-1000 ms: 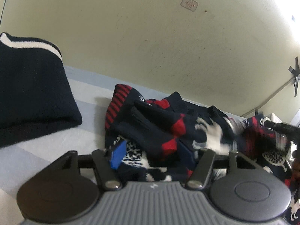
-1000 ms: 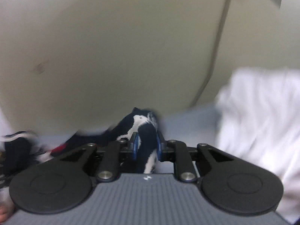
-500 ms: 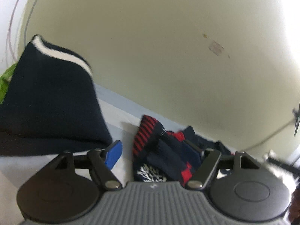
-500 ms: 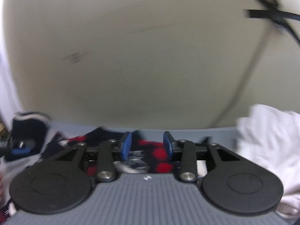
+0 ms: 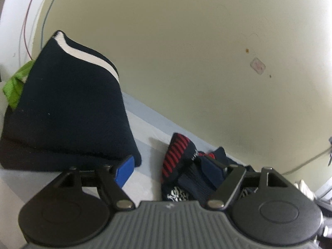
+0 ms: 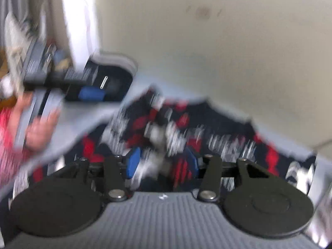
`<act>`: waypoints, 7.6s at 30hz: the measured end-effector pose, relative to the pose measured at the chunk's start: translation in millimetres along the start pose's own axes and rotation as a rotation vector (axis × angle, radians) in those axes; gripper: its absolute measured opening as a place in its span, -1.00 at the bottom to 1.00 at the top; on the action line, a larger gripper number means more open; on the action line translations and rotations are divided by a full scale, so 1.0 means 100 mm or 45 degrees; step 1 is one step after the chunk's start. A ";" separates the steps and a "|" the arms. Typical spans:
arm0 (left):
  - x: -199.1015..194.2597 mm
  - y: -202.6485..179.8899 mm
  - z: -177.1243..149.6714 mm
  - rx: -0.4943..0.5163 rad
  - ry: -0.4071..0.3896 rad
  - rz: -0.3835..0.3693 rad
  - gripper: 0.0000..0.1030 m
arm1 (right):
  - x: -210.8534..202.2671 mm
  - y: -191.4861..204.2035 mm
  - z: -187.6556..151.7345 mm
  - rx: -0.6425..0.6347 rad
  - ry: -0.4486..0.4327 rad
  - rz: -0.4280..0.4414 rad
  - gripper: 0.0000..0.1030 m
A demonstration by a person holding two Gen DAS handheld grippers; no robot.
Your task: Fold small clothes
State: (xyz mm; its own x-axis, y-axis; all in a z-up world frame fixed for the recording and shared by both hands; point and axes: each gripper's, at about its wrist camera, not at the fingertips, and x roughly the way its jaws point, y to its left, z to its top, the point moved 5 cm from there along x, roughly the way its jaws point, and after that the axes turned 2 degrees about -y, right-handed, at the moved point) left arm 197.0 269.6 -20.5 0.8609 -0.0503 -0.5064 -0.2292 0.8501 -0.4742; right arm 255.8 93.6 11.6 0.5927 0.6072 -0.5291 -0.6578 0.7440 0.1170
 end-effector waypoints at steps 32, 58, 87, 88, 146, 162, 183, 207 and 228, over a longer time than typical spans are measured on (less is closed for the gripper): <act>-0.16 0.10 0.10 -0.081 -0.070 -0.020 0.55 | -0.14 -0.40 0.15 0.545 -0.193 -0.260 -0.79; 0.03 -0.34 -0.23 0.165 0.022 -0.052 0.60 | -0.07 0.11 -0.42 0.057 -0.064 -0.135 -0.72; 0.57 -1.16 -0.92 0.516 0.219 -0.134 0.24 | -0.48 -1.95 -0.58 0.480 -0.029 -0.457 -0.52; 0.53 -1.16 -0.91 0.522 0.202 -0.144 0.27 | -0.46 -1.89 -0.53 0.425 0.004 -0.487 -0.48; 0.25 -1.06 -0.87 0.419 0.159 -0.108 0.23 | -0.91 -1.16 -0.74 0.545 -0.205 -0.152 0.00; 0.40 -1.08 -0.99 0.525 0.212 -0.085 0.95 | -0.82 -1.12 -0.74 0.497 -0.143 -0.219 0.72; 0.42 -1.10 -1.02 0.559 0.224 -0.094 1.00 | -0.74 -1.05 -0.72 0.448 -0.106 -0.175 1.00; 0.43 -1.10 -1.02 0.567 0.226 -0.093 1.00 | -0.71 -1.02 -0.72 0.423 -0.094 -0.194 1.00; 0.43 -1.10 -1.02 0.568 0.226 -0.093 1.00 | -0.72 -1.01 -0.72 0.423 -0.095 -0.198 1.00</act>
State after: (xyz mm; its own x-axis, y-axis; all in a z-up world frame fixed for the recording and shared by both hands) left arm 212.6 120.2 -63.9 0.7676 -0.1742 -0.6168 0.0797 0.9808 -0.1779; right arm 246.0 -45.4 -22.2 0.7138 0.4896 -0.5008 -0.3782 0.8713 0.3128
